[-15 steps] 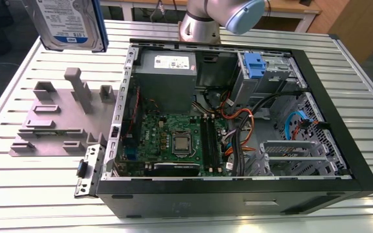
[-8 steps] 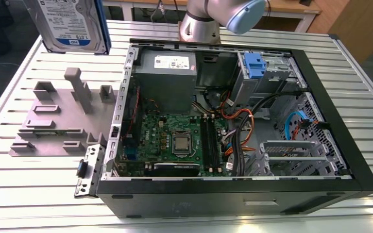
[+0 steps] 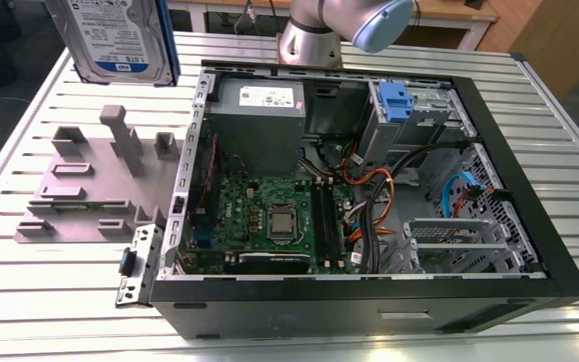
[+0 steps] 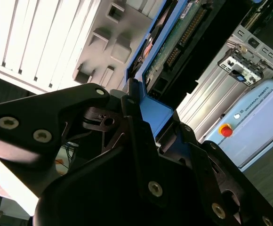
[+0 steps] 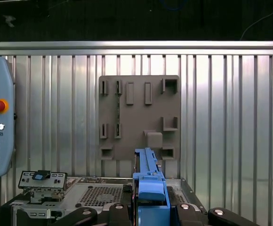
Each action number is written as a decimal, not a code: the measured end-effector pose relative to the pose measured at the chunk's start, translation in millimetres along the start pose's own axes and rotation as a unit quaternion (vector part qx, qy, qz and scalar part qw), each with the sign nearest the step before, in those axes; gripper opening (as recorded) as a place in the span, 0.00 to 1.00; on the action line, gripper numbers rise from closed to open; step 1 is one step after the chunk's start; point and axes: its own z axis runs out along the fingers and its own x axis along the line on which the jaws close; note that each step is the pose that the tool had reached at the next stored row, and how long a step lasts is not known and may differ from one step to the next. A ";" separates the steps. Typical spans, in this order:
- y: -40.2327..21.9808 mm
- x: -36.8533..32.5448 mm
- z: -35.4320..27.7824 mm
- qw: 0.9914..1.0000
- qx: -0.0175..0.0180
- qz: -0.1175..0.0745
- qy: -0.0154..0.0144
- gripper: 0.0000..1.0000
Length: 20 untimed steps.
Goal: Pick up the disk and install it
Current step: 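Pick up the disk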
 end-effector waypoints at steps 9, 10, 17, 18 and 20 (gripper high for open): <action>-7.9 1.4 0.2 1.000 0.000 0.000 0.000 0.36; -8.7 1.6 0.2 1.000 0.000 0.000 0.000 0.36; -14.1 2.9 0.3 1.000 0.000 0.000 0.000 0.36; -14.9 3.1 0.3 1.000 0.000 0.000 0.000 0.36; -16.4 3.4 0.3 1.000 0.000 0.000 0.000 0.36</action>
